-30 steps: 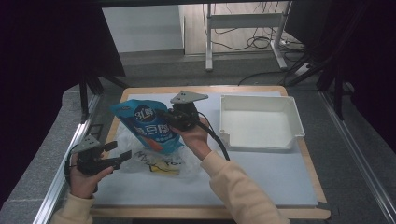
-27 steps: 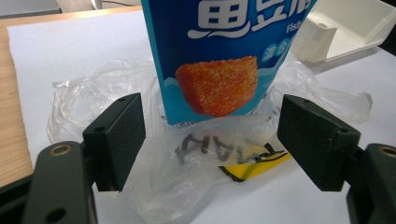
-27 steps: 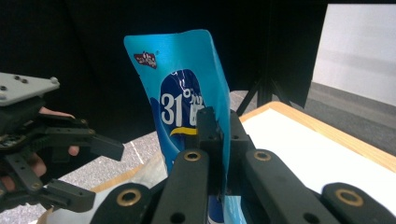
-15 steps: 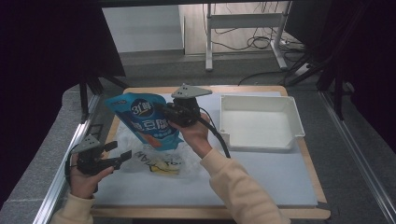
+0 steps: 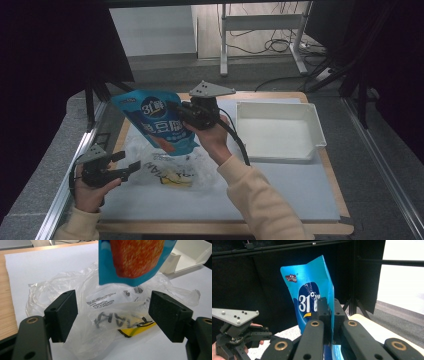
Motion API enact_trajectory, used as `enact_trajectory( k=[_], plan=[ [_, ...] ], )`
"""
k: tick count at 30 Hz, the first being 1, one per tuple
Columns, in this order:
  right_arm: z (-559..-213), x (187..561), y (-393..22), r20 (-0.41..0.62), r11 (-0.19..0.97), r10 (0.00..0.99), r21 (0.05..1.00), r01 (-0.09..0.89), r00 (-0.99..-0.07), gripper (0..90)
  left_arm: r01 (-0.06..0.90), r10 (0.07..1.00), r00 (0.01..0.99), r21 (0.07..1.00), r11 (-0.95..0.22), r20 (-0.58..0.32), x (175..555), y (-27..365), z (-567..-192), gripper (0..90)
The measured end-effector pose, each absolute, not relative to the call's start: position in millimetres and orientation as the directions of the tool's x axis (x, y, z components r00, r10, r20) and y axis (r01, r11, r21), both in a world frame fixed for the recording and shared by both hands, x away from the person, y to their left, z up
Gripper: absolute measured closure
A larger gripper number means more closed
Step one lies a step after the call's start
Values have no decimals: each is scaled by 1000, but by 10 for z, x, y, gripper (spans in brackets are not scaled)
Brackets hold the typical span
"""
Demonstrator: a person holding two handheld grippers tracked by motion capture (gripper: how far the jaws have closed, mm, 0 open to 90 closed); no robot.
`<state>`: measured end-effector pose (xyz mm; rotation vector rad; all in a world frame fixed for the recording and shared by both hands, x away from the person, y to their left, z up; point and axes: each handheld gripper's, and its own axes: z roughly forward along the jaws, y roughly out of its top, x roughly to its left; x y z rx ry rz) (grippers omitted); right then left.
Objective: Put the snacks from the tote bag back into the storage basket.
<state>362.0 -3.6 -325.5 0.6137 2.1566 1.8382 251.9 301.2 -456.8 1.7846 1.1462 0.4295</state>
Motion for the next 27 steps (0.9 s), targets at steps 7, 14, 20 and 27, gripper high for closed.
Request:
enact_trajectory(
  k=[7, 14, 20, 27],
  plan=[
    [-3116, 3600, -100, 71, 103, 468, 986, 134, -881, 891, 519, 847, 498, 847, -118, -186, 2521, 3006, -4574, 238],
    [-3012, 3599, -198, 76, 84, 475, 988, 131, -877, 891, 518, 848, 497, 848, -118, -186, 2516, 3015, -4566, 237],
    [-2953, 3605, -293, 69, 87, 482, 988, 126, -873, 891, 518, 849, 495, 848, -116, -187, 2518, 3011, -4567, 237],
    [-2941, 3660, -437, 69, 86, 480, 988, 125, -875, 892, 521, 850, 493, 845, -119, -185, 2524, 3011, -4579, 236]
  ],
)
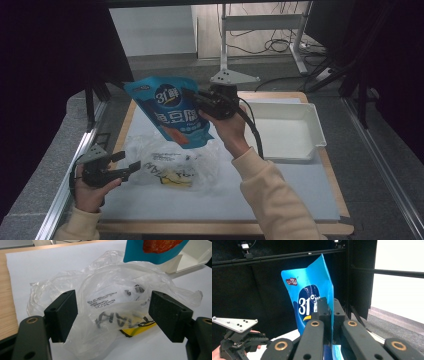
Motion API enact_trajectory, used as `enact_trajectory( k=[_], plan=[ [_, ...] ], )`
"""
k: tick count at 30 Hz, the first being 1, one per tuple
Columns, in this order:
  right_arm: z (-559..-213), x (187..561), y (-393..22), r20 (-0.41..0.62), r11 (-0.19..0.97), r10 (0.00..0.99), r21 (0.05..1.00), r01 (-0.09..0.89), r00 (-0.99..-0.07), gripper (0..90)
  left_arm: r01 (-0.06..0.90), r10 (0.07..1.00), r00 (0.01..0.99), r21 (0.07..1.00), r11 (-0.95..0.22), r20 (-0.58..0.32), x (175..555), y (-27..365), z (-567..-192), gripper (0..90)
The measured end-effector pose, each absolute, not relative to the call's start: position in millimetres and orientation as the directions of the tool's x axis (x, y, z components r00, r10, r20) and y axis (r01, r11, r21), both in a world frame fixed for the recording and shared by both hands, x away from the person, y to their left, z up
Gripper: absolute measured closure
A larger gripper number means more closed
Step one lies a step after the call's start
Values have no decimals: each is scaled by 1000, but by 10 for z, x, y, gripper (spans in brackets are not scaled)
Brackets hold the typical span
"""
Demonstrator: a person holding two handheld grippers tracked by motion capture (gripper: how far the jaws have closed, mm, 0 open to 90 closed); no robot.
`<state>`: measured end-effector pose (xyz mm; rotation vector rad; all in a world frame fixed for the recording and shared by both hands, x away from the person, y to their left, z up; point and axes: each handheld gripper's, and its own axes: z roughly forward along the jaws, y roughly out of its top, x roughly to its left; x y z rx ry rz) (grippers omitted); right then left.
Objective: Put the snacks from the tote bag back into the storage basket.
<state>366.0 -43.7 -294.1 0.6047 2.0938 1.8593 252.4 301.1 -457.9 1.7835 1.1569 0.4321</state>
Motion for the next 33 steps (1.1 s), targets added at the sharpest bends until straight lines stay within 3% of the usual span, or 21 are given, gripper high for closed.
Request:
enact_trajectory(
  k=[33],
  plan=[
    [-2886, 3806, -926, 71, 33, 527, 994, 103, -847, 892, 525, 850, 496, 841, -132, -176, 2538, 2989, -4596, 236]
  ],
)
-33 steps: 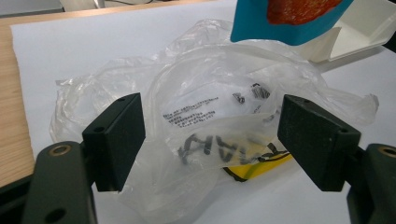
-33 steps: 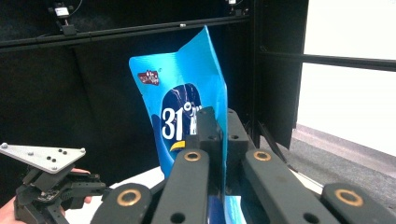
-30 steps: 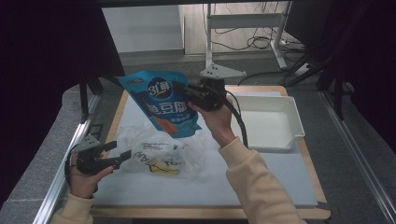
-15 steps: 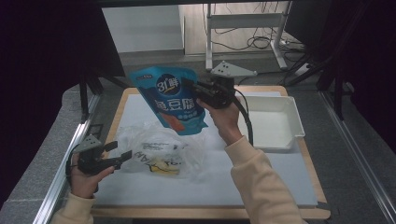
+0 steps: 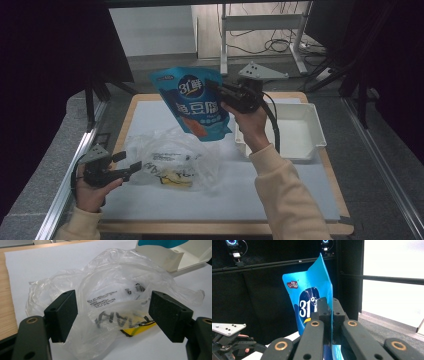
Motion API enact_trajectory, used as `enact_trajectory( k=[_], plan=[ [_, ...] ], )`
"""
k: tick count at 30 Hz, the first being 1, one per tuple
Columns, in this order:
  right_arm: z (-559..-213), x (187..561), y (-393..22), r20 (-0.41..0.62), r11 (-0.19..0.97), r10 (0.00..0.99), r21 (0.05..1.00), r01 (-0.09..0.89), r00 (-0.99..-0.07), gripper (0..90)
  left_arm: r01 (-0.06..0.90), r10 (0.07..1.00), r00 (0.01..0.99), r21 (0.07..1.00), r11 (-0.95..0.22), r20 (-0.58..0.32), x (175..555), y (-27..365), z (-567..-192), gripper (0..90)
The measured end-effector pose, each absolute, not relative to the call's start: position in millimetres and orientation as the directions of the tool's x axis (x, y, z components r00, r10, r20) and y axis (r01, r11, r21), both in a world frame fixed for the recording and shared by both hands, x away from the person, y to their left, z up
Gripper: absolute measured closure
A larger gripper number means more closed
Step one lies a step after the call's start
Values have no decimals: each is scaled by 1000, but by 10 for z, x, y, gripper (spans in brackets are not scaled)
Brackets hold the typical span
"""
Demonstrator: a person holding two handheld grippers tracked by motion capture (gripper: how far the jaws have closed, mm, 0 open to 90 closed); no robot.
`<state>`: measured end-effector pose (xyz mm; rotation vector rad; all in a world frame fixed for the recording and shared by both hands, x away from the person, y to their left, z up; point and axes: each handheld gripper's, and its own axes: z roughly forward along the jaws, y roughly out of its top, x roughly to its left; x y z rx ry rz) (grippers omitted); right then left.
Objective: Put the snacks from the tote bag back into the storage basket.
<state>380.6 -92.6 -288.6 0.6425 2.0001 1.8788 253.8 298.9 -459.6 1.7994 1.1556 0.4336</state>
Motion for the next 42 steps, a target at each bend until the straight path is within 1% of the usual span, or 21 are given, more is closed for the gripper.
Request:
enact_trajectory(
  k=[23, 42],
  plan=[
    [-2829, 3892, -1255, 71, 13, 572, 995, 95, -818, 892, 527, 851, 494, 840, -131, -177, 2539, 2993, -4593, 235],
    [-2799, 3953, -1412, 67, 3, 600, 996, 86, -797, 891, 526, 852, 495, 840, -135, -173, 2539, 2990, -4594, 234]
  ],
)
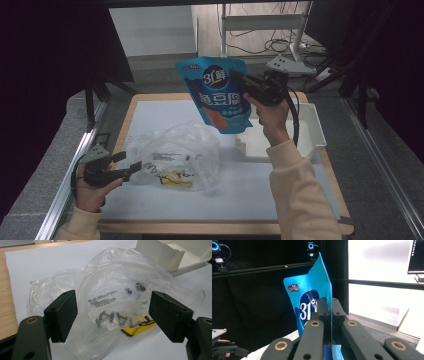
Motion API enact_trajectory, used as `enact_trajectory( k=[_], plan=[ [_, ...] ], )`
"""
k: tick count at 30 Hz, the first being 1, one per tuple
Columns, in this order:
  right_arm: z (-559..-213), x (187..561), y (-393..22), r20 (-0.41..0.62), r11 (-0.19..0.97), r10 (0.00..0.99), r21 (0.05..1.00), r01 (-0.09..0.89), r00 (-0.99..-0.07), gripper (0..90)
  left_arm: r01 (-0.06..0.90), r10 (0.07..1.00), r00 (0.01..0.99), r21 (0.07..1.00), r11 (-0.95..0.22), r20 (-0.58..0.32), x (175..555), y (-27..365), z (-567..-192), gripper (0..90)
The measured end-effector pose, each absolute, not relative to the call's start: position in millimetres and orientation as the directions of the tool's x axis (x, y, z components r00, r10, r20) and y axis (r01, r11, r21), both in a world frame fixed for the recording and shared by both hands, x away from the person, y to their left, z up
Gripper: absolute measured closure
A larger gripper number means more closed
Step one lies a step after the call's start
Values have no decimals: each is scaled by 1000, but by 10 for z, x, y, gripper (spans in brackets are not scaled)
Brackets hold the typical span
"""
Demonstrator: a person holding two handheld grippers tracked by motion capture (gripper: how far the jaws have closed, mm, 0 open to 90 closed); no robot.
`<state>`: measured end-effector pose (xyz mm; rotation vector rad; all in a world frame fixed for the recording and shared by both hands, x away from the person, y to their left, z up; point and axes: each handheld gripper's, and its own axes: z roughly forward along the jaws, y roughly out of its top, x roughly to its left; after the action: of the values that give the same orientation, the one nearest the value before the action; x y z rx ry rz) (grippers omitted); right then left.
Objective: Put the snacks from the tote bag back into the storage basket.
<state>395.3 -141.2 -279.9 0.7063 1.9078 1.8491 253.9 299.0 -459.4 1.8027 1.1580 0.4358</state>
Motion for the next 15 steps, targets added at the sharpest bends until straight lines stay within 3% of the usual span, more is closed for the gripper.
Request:
enact_trajectory(
  k=[15],
  plan=[
    [-2797, 4037, -1555, 65, 6, 631, 996, 88, -773, 891, 528, 852, 493, 839, -132, -177, 2538, 2988, -4594, 234]
  ],
)
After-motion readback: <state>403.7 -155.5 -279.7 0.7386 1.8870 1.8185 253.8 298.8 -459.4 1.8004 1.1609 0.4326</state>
